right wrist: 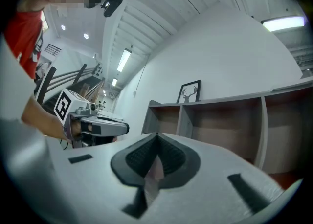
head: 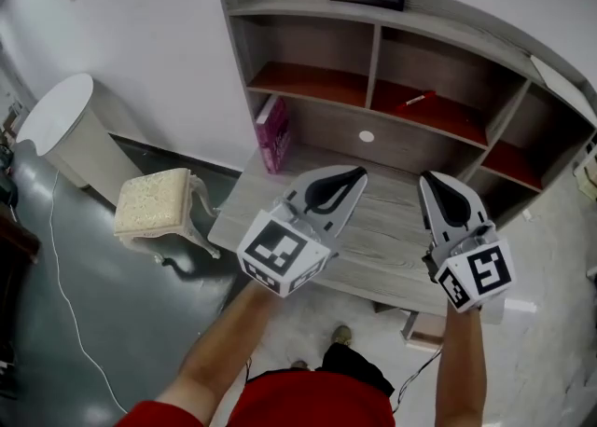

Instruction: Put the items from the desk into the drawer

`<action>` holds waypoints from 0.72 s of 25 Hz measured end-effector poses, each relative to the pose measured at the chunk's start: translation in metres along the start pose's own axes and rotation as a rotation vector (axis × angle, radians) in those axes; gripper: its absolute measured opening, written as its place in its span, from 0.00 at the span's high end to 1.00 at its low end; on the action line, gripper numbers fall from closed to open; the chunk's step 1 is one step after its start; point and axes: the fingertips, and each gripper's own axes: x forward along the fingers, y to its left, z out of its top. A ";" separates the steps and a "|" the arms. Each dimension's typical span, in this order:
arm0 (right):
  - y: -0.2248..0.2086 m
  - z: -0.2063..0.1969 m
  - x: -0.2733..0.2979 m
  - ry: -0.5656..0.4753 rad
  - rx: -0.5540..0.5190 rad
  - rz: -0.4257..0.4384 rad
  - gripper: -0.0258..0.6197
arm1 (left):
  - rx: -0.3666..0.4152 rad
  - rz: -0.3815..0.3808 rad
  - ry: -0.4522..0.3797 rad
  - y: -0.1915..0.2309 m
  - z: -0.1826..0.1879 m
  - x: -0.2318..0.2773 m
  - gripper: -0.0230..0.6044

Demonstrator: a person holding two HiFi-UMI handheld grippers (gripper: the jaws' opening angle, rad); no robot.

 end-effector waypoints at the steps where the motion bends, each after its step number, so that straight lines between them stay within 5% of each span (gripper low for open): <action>1: -0.010 -0.003 0.005 -0.002 0.000 0.004 0.96 | 0.002 0.006 0.002 0.004 -0.002 0.010 0.95; 18: -0.114 -0.046 0.097 0.142 -0.185 0.089 0.95 | -0.038 0.028 0.026 0.061 -0.031 0.095 0.95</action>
